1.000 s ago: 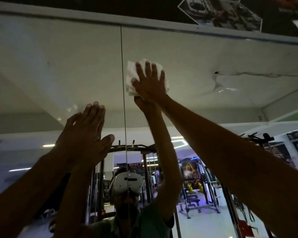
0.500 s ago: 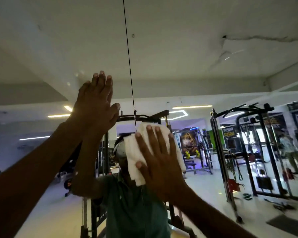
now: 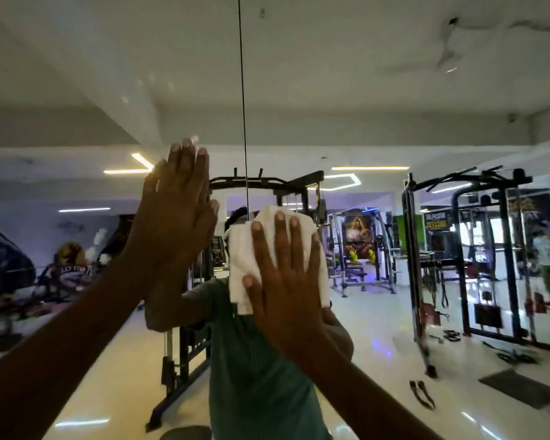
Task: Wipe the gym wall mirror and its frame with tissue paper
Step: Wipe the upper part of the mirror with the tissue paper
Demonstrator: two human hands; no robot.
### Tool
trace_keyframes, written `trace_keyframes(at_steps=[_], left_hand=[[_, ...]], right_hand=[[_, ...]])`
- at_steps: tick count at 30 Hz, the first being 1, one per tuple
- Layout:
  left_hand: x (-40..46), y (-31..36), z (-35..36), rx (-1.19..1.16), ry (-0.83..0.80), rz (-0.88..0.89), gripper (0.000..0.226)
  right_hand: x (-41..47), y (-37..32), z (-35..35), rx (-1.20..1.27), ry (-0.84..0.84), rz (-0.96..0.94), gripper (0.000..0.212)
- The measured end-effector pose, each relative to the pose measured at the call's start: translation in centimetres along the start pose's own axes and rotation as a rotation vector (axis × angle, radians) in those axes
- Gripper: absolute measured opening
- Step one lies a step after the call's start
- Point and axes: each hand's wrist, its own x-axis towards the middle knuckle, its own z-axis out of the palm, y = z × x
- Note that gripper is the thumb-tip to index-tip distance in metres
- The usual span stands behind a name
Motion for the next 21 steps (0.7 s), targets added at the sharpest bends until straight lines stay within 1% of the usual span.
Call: trace_keyframes(at_steps=[3, 6, 9, 11, 12, 14, 18, 21], left_hand=[[-3.4, 1.3, 0.6, 0.010, -0.044, 0.011, 0.075], [-4.4, 1.3, 0.1, -0.033, -0.033, 0.017, 0.072], [-4.3, 1.1, -0.3, -0.017, -0.054, 0.034, 0.071], [-4.5, 1.1, 0.1, 0.049, -0.075, 0.037, 0.072], [-4.7, 1.3, 0.3, 0.070, -0.082, 0.026, 0.073], [-5.9, 2.1, 0.6, 0.056, -0.080, -0.012, 0.074], [-8.7, 3.4, 0.6, -0.095, -0.056, -0.048, 0.077], [-9.6, 2.8, 0.3, -0.077, -0.078, -0.020, 0.078]], right_hand=[[-1.6, 0.5, 0.4, -0.011, -0.002, -0.027, 0.077], [2.0, 1.6, -0.8, -0.026, 0.014, -0.060, 0.078], [7.6, 2.9, -2.3, -0.074, 0.045, 0.026, 0.077], [8.8, 2.7, -2.5, -0.105, 0.046, 0.076, 0.077], [8.0, 2.3, -2.2, -0.090, 0.043, 0.075, 0.077], [3.2, 0.9, -1.2, -0.043, 0.024, 0.048, 0.078], [-9.0, -1.2, 0.6, -0.007, -0.097, 0.001, 0.082], [-10.3, -1.4, 0.9, 0.004, -0.092, -0.004, 0.082]])
